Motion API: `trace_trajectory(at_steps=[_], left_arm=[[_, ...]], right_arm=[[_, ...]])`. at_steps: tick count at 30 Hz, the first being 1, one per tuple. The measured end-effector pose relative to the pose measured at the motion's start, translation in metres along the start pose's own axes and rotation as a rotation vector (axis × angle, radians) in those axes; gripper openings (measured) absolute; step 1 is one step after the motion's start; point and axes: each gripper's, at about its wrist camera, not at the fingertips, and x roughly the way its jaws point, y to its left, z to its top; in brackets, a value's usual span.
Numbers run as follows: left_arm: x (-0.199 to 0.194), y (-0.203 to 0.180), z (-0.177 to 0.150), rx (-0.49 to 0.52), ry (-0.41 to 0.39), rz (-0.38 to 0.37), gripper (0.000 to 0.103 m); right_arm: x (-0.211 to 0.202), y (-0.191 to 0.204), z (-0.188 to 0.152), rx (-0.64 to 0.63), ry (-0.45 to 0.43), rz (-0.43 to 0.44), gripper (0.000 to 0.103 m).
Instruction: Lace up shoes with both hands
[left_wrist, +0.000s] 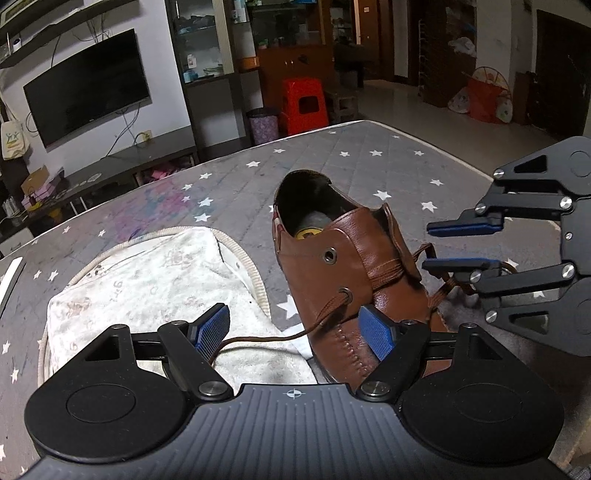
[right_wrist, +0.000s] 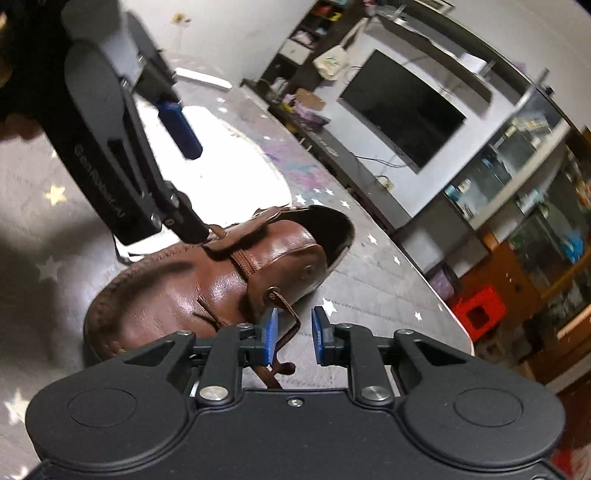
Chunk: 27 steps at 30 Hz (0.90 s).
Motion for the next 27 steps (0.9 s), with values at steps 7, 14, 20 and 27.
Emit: trace_trajectory(at_steps=[7, 14, 20, 27], left_arm=[[0.001, -0.005, 0.001, 0.011, 0.01, -0.018, 0.078], [0.001, -0.017, 0.0, 0.005, 0.031, -0.024, 0.078], [0.009, -0.024, -0.003, -0.011, 0.062, 0.008, 0.078], [0.012, -0.025, -0.008, -0.027, 0.072, 0.021, 0.08]], right_arm=[[0.013, 0.004, -0.003, -0.06, -0.01, 0.004, 0.004], [-0.004, 0.003, -0.006, 0.134, -0.126, -0.109, 0.002], [-0.024, 0.01, -0.012, 0.267, -0.224, -0.228, 0.001], [-0.063, -0.004, -0.008, 0.259, -0.369, -0.436, 0.0]])
